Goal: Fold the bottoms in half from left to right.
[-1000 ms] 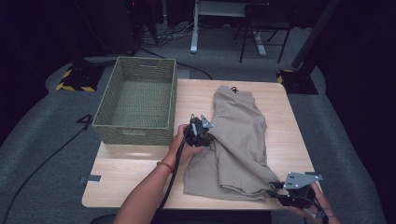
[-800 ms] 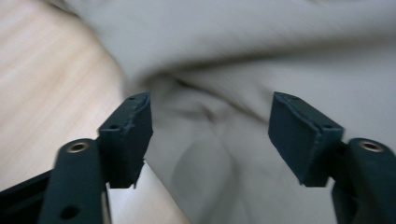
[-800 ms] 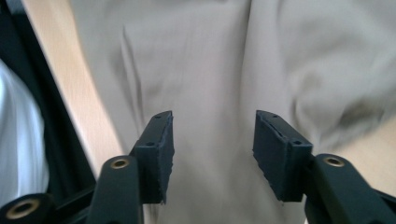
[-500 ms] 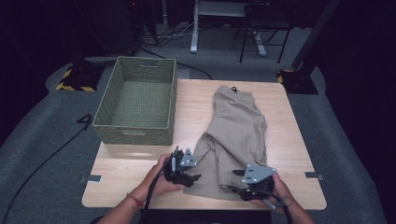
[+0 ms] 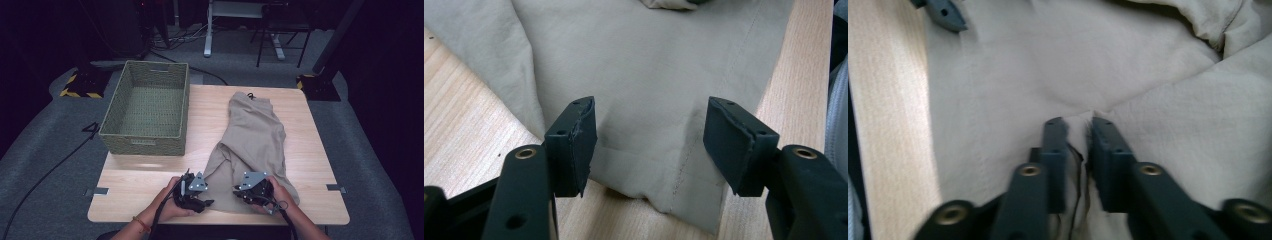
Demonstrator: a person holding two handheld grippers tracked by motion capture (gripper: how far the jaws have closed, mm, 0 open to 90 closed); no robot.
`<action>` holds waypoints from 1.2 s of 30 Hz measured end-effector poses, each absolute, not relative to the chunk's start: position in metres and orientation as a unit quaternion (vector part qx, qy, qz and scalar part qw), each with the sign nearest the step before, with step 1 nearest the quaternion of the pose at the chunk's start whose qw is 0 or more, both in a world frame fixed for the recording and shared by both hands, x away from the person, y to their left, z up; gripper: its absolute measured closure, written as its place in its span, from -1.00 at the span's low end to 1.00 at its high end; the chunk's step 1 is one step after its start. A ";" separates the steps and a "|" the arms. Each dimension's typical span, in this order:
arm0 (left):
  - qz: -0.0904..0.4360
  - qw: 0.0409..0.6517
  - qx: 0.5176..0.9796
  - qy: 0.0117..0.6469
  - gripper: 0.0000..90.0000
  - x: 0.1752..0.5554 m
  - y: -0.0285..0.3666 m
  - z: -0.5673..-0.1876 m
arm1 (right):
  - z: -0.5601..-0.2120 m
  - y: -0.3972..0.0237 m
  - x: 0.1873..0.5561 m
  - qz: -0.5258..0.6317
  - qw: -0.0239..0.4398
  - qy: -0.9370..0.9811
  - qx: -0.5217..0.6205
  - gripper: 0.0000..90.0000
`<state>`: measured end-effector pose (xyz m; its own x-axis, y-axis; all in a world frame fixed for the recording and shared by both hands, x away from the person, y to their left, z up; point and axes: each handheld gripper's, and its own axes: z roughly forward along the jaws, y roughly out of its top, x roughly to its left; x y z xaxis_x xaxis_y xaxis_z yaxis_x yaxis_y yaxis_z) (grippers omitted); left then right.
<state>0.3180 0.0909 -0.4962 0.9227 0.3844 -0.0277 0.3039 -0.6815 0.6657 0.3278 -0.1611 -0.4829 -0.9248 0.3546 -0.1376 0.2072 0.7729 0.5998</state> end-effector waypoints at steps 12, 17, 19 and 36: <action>0.034 0.362 0.909 0.202 -0.28 0.318 0.095 -0.496 | -0.416 -0.136 0.318 0.438 0.104 0.885 0.123 0.94; 0.056 0.377 0.897 0.224 -0.37 0.315 0.119 -0.483 | -0.404 -0.121 0.312 0.452 0.088 0.881 0.105 0.87; 0.064 0.387 0.890 0.233 -0.39 0.314 0.127 -0.478 | -0.408 -0.115 0.310 0.447 0.082 0.884 0.107 0.50; 0.090 0.333 0.917 0.202 0.14 0.316 0.094 -0.485 | -0.475 -0.221 0.318 0.307 0.161 0.906 0.241 -0.11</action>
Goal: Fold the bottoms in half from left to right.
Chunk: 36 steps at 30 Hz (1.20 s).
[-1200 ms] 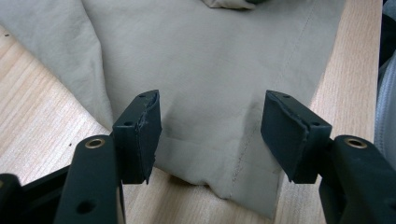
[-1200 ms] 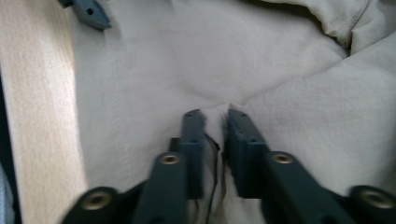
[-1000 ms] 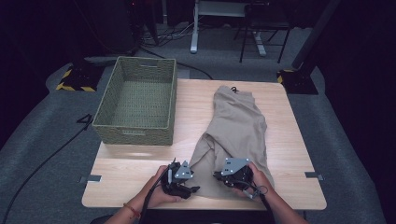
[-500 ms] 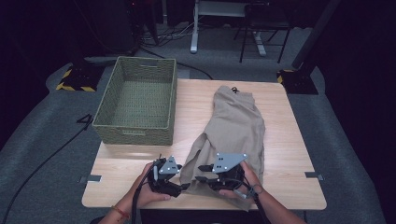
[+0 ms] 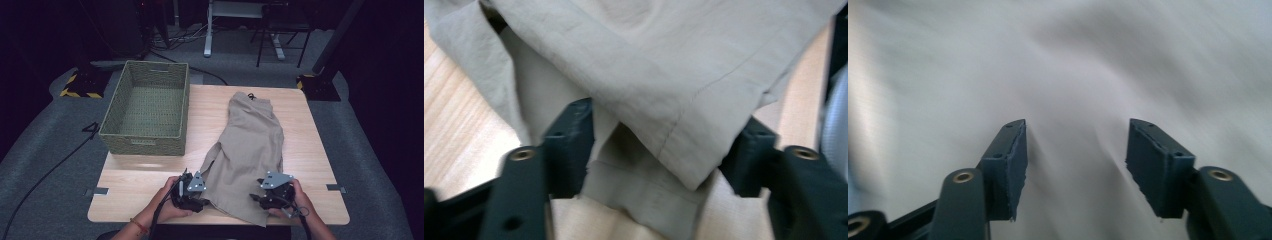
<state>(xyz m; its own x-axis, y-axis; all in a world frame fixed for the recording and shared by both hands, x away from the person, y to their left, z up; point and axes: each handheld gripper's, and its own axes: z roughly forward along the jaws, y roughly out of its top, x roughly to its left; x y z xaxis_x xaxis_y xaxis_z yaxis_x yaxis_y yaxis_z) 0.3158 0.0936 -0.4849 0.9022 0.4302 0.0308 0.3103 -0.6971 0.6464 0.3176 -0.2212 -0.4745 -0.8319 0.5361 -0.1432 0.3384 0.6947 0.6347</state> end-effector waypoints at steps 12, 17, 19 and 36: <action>0.189 0.309 0.909 0.207 0.94 0.316 0.107 -0.472 | -0.487 -0.271 0.341 0.322 0.141 0.878 0.325 0.90; 0.192 0.306 0.911 0.197 0.93 0.294 0.119 -0.461 | -0.487 -0.279 0.341 0.309 0.160 0.876 0.334 1.00; 0.186 0.313 0.910 0.199 0.84 0.287 0.124 -0.456 | -0.486 -0.286 0.341 0.317 0.158 0.869 0.346 1.00; 0.139 0.413 0.874 0.216 -0.30 0.281 0.139 -0.429 | -0.464 -0.255 0.287 0.395 0.124 0.885 0.214 0.11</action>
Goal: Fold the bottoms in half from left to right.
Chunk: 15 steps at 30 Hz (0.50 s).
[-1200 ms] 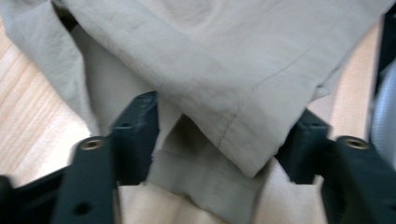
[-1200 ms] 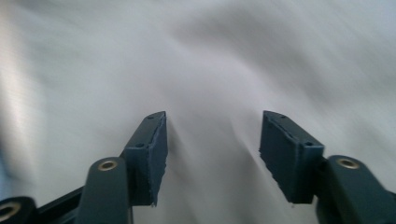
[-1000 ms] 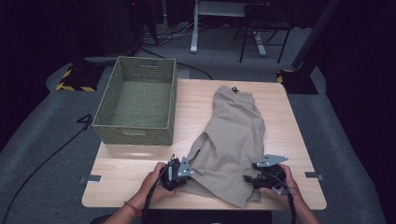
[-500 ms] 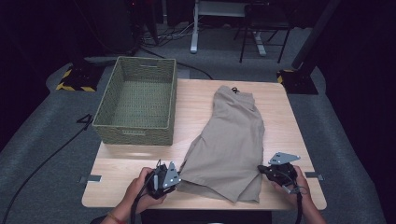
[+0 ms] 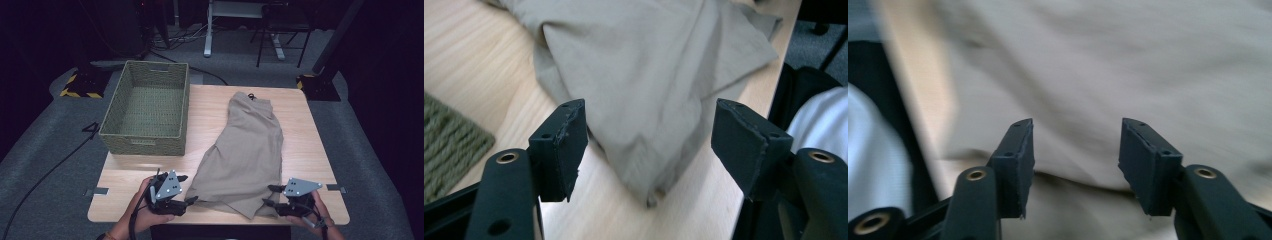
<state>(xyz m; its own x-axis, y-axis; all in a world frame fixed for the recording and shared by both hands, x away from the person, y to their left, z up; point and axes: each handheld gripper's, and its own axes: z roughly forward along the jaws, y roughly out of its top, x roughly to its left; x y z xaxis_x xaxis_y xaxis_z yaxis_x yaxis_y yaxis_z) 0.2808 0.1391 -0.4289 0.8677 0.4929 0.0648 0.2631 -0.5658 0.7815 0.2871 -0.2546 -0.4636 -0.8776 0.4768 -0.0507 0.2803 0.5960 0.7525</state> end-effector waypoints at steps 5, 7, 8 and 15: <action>0.115 0.384 0.891 0.213 -0.22 0.308 0.112 -0.453 | -0.474 -0.230 0.278 0.383 0.101 0.903 0.165 0.02; 0.108 0.370 0.898 0.210 -0.15 0.316 0.104 -0.463 | -0.479 -0.226 0.280 0.378 0.093 0.905 0.169 -0.04; 0.094 0.368 0.901 0.210 -0.09 0.321 0.101 -0.469 | -0.482 -0.224 0.281 0.372 0.094 0.908 0.169 -0.04; 0.086 0.336 0.911 0.225 0.05 0.331 0.092 -0.488 | -0.488 -0.230 0.285 0.348 0.100 0.916 0.174 0.89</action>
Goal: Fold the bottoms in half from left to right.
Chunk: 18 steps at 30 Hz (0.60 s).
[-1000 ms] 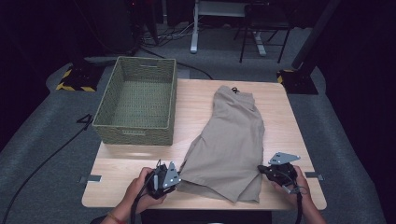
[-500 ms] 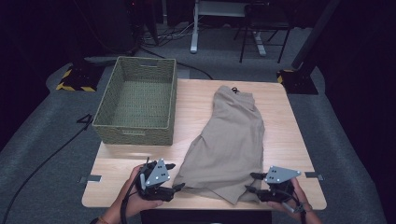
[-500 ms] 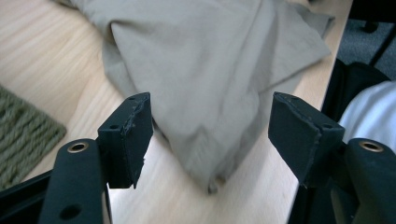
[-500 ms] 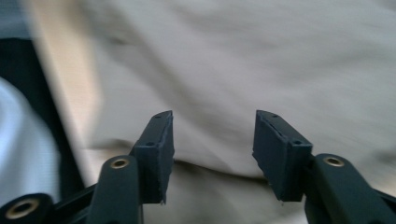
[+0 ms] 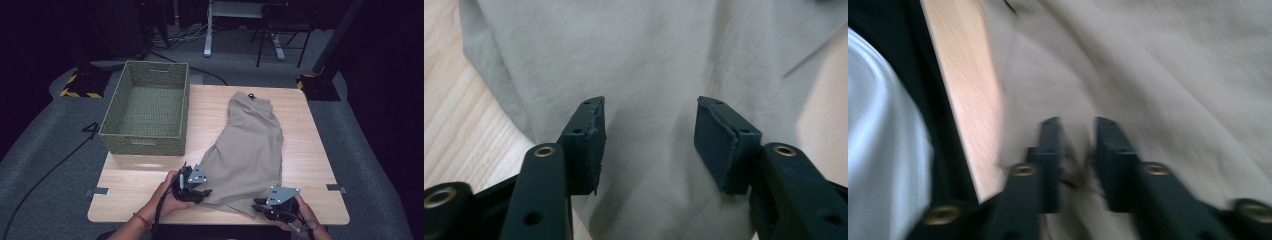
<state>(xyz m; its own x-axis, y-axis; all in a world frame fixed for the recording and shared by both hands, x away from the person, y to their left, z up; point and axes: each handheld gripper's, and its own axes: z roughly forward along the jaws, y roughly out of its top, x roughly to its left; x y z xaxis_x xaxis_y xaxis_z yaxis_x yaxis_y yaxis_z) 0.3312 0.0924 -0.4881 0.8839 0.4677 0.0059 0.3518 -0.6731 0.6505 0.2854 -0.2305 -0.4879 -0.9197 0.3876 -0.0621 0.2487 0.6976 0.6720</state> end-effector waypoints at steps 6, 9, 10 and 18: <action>0.077 0.332 0.910 0.236 0.12 0.325 0.095 -0.491 | -0.482 -0.263 0.283 0.339 0.099 0.913 0.204 1.00; 0.063 0.338 0.912 0.225 0.11 0.311 0.091 -0.492 | -0.483 -0.286 0.280 0.341 0.107 0.902 0.242 0.99; 0.058 0.340 0.912 0.220 0.11 0.305 0.088 -0.492 | -0.482 -0.290 0.278 0.348 0.109 0.898 0.246 0.76; 0.058 0.336 0.916 0.210 -0.19 0.285 0.076 -0.488 | -0.481 -0.255 0.271 0.385 0.088 0.899 0.190 -0.11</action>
<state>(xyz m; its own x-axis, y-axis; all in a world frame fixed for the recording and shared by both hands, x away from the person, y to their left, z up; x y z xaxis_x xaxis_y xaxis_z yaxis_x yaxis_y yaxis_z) 0.2855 0.0755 -0.4884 0.9053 0.4233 -0.0343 0.3453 -0.6866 0.6398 0.2712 -0.2551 -0.4809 -0.9125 0.4090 -0.0129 0.2728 0.6316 0.7257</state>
